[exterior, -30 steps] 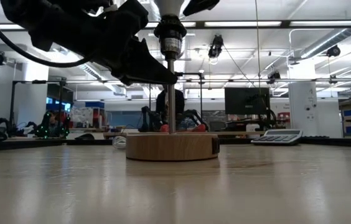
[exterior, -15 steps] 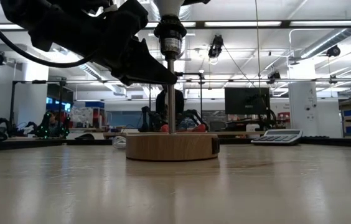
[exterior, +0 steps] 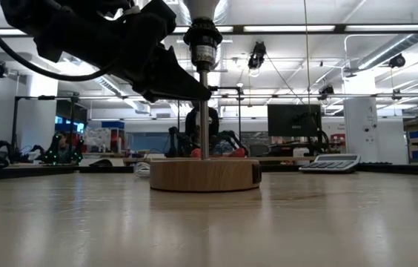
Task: Screw lightbulb
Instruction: Remove the lightbulb from the brown lamp
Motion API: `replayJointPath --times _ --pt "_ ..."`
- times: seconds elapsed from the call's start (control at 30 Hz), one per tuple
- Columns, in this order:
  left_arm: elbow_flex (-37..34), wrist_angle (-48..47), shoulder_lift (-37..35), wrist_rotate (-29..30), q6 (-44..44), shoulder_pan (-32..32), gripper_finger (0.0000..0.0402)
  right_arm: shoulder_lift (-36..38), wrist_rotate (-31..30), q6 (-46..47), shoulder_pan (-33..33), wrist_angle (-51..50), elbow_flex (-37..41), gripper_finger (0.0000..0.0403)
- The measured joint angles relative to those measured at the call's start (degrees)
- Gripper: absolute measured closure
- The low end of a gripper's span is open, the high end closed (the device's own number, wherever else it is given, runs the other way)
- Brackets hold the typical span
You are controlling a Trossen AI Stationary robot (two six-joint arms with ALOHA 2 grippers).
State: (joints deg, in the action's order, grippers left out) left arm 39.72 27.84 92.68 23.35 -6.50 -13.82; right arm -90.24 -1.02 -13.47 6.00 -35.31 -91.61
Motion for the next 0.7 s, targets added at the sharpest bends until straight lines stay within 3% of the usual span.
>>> replayJointPath --times 0.7 --pt "-0.02 0.17 0.02 0.07 0.00 0.02 0.0368 -5.22 -0.90 3.08 -0.02 1.79 0.04 0.0071"
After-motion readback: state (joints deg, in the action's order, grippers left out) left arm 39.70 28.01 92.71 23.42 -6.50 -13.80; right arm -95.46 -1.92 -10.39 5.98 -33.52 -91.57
